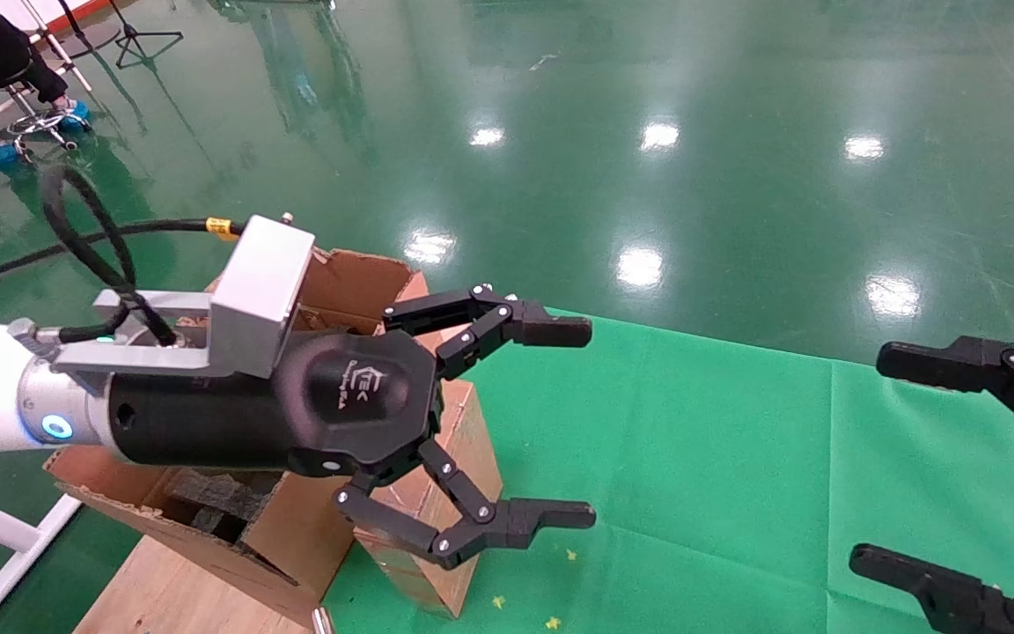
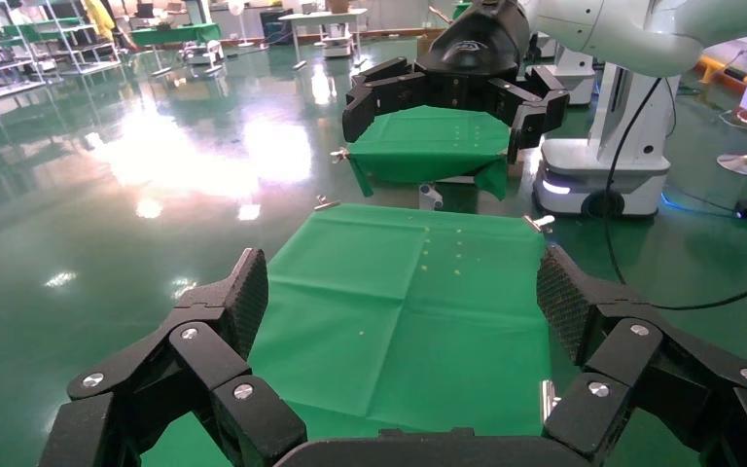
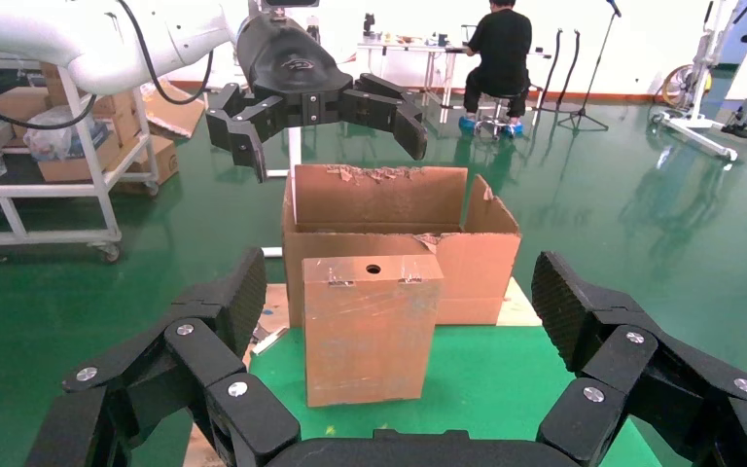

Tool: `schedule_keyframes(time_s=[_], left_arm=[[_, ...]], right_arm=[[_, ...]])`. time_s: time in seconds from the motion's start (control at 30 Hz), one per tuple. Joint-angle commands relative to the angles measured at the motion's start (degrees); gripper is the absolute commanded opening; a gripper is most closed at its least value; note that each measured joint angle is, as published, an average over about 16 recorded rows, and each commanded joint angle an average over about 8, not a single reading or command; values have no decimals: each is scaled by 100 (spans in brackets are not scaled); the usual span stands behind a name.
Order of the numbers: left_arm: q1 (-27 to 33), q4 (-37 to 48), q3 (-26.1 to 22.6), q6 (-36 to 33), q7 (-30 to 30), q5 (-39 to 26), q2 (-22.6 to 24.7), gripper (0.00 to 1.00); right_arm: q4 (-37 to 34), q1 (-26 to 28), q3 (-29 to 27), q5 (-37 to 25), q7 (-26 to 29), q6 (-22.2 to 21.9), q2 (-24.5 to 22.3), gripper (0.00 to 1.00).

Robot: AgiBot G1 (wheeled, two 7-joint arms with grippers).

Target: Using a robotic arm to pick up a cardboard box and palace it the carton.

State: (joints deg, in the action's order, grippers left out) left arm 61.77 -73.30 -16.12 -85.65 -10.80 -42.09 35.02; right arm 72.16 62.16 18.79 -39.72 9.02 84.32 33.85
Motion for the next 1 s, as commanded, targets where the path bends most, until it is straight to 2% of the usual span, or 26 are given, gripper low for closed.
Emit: schedule_keyframes(time_s=[0.03, 0.4, 0.5, 0.67, 0.7, 0.77, 0.9, 1.0], left_arm=[[0, 0, 0, 0, 0, 0, 0, 100], [0, 0, 0, 0, 0, 0, 0, 100], [-3, -4, 1, 0, 1, 0, -1, 100], [67, -72, -71, 32, -55, -233, -76, 100], [118, -105, -113, 54, -103, -363, -108, 100], [265, -191, -223, 112, -251, -689, -173, 100], [719, -346, -496, 213, -670, -1450, -242, 100], [1022, -402, -643, 211, -895, -1761, -223, 100]], right_arm=[[0, 0, 0, 0, 0, 0, 0, 100], [0, 0, 0, 0, 0, 0, 0, 99], [0, 0, 0, 0, 0, 0, 0, 76], [0, 0, 0, 0, 0, 0, 0, 14], [0, 0, 0, 0, 0, 0, 0, 8], [0, 0, 0, 0, 0, 0, 0, 0], [-1, 0, 1, 0, 0, 0, 0, 0], [-1, 0, 1, 0, -1, 0, 0, 0]])
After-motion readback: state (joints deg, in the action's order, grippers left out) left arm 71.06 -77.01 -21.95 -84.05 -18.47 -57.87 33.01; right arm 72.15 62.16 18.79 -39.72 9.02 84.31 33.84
